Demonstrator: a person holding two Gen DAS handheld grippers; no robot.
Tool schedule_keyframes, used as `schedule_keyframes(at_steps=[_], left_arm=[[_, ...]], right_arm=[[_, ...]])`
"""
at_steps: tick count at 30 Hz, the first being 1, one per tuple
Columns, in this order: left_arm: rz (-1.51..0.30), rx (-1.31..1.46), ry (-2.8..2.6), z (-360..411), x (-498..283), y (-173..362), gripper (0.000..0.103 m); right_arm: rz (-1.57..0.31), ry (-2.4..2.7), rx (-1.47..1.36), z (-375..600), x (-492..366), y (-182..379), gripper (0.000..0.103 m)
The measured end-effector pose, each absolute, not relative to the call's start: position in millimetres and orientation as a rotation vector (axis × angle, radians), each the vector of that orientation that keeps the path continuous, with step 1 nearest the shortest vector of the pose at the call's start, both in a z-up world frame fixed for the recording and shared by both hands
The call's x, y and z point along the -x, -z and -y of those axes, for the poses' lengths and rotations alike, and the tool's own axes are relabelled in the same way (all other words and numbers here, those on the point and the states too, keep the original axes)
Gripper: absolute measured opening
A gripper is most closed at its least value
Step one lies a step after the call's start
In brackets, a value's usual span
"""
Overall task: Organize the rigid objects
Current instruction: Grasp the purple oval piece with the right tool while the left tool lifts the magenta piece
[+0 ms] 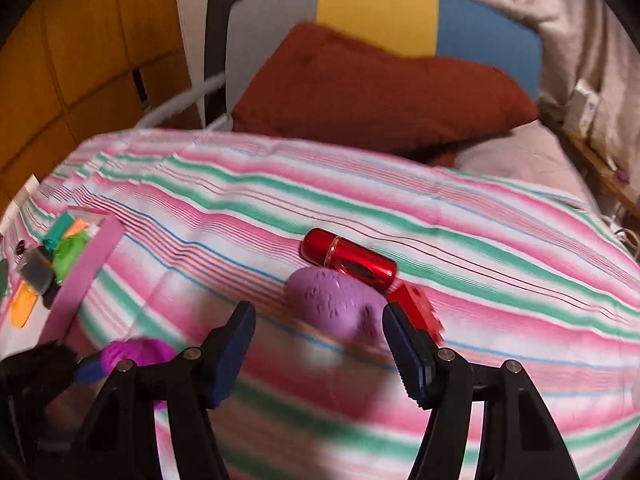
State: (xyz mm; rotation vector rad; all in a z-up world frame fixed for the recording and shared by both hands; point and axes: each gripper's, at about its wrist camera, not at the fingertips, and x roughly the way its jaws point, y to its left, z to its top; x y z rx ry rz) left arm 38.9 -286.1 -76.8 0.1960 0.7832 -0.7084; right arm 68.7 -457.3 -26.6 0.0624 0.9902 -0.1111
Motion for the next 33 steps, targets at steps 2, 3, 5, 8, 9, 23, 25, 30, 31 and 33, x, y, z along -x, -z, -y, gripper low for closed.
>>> schedule_keyframes(at_steps=[2,3,5,8,9,23,25,30,31,33], left_arm=[[-0.783,-0.194,0.71,286,-39,77,0.032],[-0.784,-0.188,0.713,285,-39,77,0.032],[-0.789,-0.171,0.721,283,-41,78,0.032],[-0.787,-0.168,0.722,283,-40,79,0.032],[-0.784,-0.172,0.72,283,-40,79,0.032],[-0.79,-0.148,0.736,280,-41,79,0.032],[-0.792,-0.144,0.738,280,-42,79,0.032],[-0.796,-0.134,0.746,277,-44,79,0.032],[-0.796,-0.134,0.746,277,-44,79,0.032],[-0.795,-0.139,0.744,277,-44,79,0.032]], right_arm=[[-1.045,0.117,-0.053,461,-80,38,0.069],[-1.048,0.134,-0.032,461,-80,41,0.069],[-1.074,0.131,-0.046,463,-76,44,0.069],[-1.079,0.07,-0.101,463,-64,38,0.069],[-1.08,0.062,-0.108,463,-63,36,0.069],[-1.105,0.153,-0.24,477,-82,53,0.045],[-1.107,0.156,-0.243,475,-73,53,0.045],[-1.116,0.16,-0.257,467,-41,50,0.045],[-1.12,0.164,-0.264,466,-33,50,0.045],[-1.119,0.178,-0.288,463,-12,50,0.045]])
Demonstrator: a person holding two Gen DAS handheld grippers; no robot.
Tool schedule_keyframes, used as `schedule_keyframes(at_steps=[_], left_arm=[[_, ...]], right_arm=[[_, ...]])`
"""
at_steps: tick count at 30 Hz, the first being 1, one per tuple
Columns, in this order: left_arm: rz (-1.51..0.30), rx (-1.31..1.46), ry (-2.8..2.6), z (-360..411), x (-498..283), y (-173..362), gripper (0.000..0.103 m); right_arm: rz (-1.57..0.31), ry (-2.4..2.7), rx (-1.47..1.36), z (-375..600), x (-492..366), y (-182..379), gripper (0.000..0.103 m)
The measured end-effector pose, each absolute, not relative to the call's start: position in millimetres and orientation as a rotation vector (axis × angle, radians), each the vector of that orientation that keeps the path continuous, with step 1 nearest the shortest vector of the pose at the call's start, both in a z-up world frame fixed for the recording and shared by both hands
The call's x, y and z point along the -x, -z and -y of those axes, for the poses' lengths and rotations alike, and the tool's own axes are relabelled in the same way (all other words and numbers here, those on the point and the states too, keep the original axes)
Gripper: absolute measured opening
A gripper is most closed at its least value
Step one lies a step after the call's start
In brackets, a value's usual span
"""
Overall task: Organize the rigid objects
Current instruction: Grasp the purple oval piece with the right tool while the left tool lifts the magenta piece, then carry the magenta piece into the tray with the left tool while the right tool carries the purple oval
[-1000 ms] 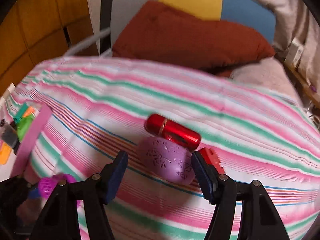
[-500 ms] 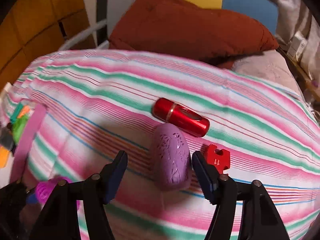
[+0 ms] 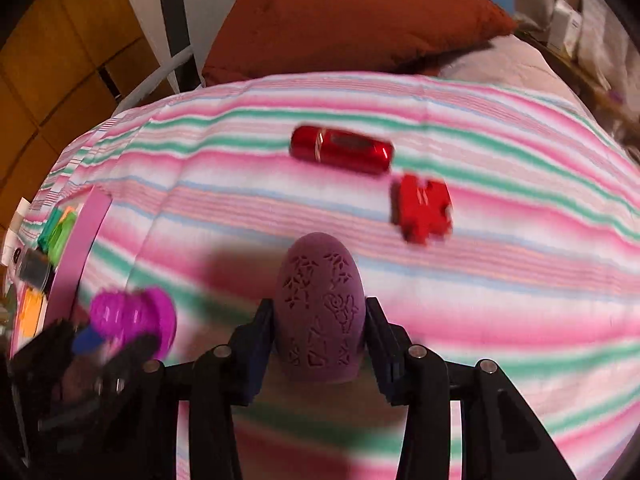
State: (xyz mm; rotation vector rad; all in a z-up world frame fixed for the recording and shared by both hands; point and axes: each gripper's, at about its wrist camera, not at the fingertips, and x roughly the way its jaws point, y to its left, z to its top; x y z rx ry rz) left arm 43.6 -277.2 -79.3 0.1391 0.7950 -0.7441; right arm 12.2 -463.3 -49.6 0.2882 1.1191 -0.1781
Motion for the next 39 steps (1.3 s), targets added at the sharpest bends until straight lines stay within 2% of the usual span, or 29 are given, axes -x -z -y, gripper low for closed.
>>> schedule_keyframes(at_steps=[8,27,39], left_arm=[[-0.802,-0.145,0.744,279,-44,78,0.032],[-0.843,-0.169,0.742,256,-9,71,0.032],[-0.795,-0.17,0.782,232,17,50,0.032]], right_arm=[[-1.063,0.247,-0.26,435,34,47,0.045],[-1.053,0.212,-0.112,404,30,40,0.044],[-1.032,0.194,-0.082,391,33,33,0.044]])
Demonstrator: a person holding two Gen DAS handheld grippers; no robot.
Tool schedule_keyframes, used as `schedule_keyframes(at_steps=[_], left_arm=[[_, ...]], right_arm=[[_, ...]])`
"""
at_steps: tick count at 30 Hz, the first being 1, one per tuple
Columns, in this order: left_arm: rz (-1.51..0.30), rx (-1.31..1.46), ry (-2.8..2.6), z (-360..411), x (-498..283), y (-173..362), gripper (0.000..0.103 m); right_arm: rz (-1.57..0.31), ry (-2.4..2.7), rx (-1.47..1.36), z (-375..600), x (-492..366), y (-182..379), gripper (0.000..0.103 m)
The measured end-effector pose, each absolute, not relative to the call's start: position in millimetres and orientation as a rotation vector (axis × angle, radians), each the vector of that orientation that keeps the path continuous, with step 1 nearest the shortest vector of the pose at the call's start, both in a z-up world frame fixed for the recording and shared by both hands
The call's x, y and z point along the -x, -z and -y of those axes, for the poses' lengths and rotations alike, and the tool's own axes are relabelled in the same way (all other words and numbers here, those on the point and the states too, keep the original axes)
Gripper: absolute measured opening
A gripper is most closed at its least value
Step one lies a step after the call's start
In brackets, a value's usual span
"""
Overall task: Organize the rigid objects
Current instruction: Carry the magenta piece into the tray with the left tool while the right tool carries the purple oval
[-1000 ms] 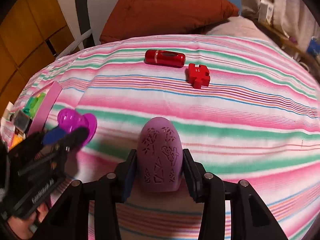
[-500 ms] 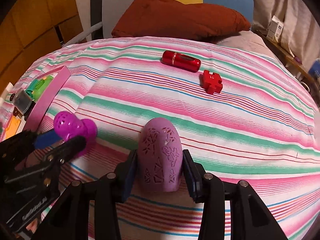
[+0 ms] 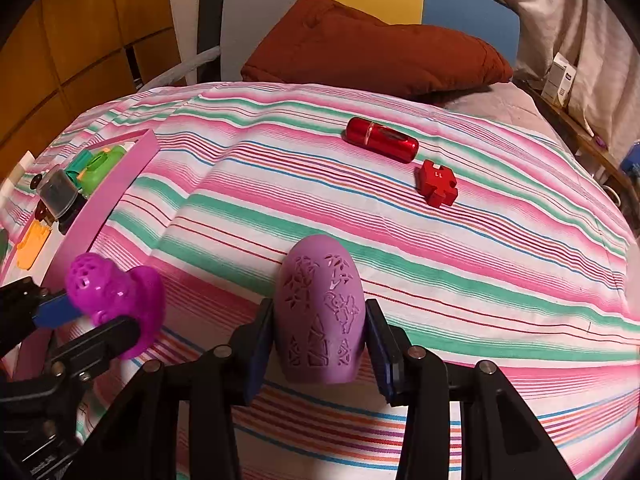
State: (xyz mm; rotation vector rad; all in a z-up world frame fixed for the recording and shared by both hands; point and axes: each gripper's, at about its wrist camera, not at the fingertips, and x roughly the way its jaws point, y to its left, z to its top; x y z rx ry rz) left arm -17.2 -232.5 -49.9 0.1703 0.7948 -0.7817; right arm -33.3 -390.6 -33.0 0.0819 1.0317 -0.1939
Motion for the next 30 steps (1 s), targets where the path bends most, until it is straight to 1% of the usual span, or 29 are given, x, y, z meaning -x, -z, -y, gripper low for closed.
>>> schedule_keyframes(at_steps=[11,17,30], left_arm=[[-0.758,-0.125,0.763,182,30,31,0.032],[-0.759,-0.054,0.703,145,22,24,0.032],[-0.825,0.023,0.511,65,-16,43,0.032]], right_arm=[[-1.019,0.174,-0.074,383,34,31,0.044],[-1.003,0.164,-0.095,378,34,27,0.044],[-0.929,0.076,-0.116,344,41,14,0.044]])
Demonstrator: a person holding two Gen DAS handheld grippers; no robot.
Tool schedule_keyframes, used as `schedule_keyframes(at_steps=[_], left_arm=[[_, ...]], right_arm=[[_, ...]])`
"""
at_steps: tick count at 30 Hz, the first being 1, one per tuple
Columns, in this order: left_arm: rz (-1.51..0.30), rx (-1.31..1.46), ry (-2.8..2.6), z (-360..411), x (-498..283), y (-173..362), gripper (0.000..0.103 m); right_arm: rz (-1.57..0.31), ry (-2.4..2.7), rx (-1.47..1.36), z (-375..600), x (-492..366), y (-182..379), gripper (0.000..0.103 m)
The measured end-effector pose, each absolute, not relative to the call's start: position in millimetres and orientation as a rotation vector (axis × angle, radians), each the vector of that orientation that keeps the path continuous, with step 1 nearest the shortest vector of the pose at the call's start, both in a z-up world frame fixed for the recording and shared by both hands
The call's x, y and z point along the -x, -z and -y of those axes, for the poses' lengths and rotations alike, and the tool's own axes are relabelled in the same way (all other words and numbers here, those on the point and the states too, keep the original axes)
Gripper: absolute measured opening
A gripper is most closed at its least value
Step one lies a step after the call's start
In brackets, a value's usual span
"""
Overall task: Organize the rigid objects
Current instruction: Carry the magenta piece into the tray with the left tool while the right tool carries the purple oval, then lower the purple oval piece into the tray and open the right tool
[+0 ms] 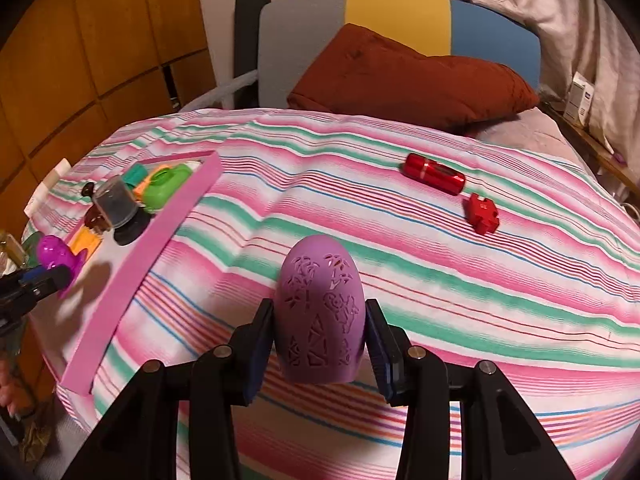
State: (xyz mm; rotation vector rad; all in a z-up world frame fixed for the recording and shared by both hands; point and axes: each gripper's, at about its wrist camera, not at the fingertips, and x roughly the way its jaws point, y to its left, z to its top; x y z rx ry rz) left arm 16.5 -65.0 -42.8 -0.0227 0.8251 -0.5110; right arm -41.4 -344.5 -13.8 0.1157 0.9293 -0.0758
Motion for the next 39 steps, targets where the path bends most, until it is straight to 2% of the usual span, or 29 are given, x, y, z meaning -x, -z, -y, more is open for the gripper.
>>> schedule_keyframes(at_steps=[19,23,39], left_arm=[[-0.865,-0.025,0.386,2,-20,65,0.032],[-0.841,-0.067,0.348,0,-14,65,0.042],[-0.746,-0.012,0.259,-21,0,51,0.042]], right_arm=[[-0.885,0.013,-0.141,317,45,3,0.044],[-0.871,-0.022,-0.178,304,42,-6,0.044],[-0.914,-0.204,-0.186,205,-1,-11,0.044]])
